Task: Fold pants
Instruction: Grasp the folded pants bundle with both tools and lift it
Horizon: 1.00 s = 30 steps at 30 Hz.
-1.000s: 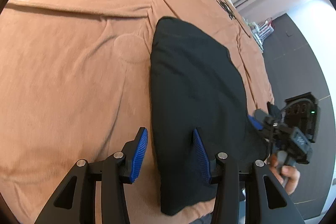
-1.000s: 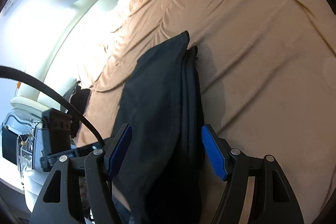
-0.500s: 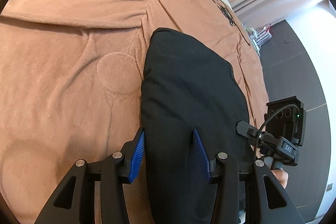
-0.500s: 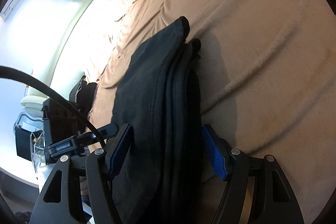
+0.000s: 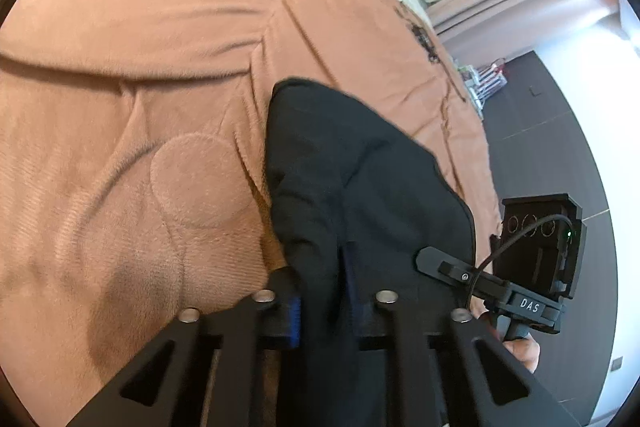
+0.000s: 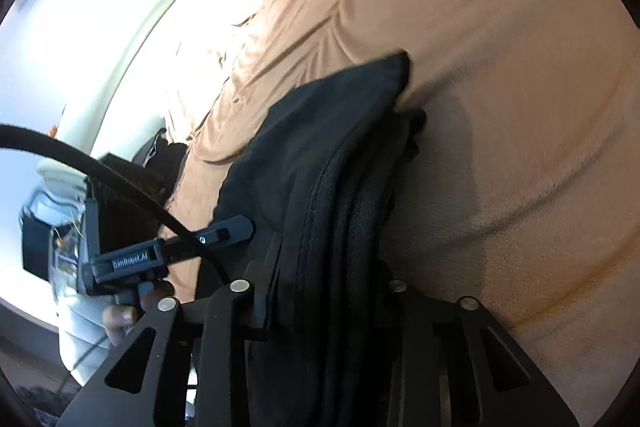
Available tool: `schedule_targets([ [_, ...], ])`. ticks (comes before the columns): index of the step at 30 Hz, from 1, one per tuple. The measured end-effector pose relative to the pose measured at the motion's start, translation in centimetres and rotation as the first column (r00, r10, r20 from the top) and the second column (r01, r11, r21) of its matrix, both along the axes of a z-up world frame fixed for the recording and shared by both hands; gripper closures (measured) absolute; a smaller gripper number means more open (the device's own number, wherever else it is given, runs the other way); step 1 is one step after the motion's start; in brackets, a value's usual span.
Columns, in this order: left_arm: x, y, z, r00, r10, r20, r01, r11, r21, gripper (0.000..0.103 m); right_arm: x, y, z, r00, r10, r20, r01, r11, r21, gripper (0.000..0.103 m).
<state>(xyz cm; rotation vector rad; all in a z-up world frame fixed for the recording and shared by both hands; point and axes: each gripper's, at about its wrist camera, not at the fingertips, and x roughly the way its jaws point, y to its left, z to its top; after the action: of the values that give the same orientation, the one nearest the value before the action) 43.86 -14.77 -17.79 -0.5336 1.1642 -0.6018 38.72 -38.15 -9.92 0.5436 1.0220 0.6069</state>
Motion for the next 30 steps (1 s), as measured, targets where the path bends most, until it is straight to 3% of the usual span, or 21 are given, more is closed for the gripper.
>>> schedule_targets([
  [3, -0.4, 0.1, 1.3, 1.0, -0.003, 0.026, 0.004, 1.0, -0.013, 0.093, -0.9, 0.2, 1.5, 0.999, -0.003, 0.043, 0.003, 1.0, -0.01, 0.079],
  [13, -3.7, 1.6, 6.9, 0.988, 0.026, 0.154, -0.021, 0.999, -0.037, 0.094, -5.6, 1.9, 6.6, 0.981, -0.01, 0.195, 0.018, 0.999, -0.039, 0.08],
  [22, -7.7, 4.6, 13.0, 0.96, 0.068, 0.27, -0.059, 0.997, -0.042, 0.094, -10.6, 4.8, 11.8, 0.937, 0.009, 0.35, 0.022, 0.996, -0.085, 0.081],
  [30, -10.6, 8.0, 17.1, 0.936, 0.112, 0.335, -0.1, 0.993, -0.055, 0.094, -13.8, 7.0, 14.0, 0.915, 0.026, 0.402, 0.012, 0.996, -0.094, 0.081],
])
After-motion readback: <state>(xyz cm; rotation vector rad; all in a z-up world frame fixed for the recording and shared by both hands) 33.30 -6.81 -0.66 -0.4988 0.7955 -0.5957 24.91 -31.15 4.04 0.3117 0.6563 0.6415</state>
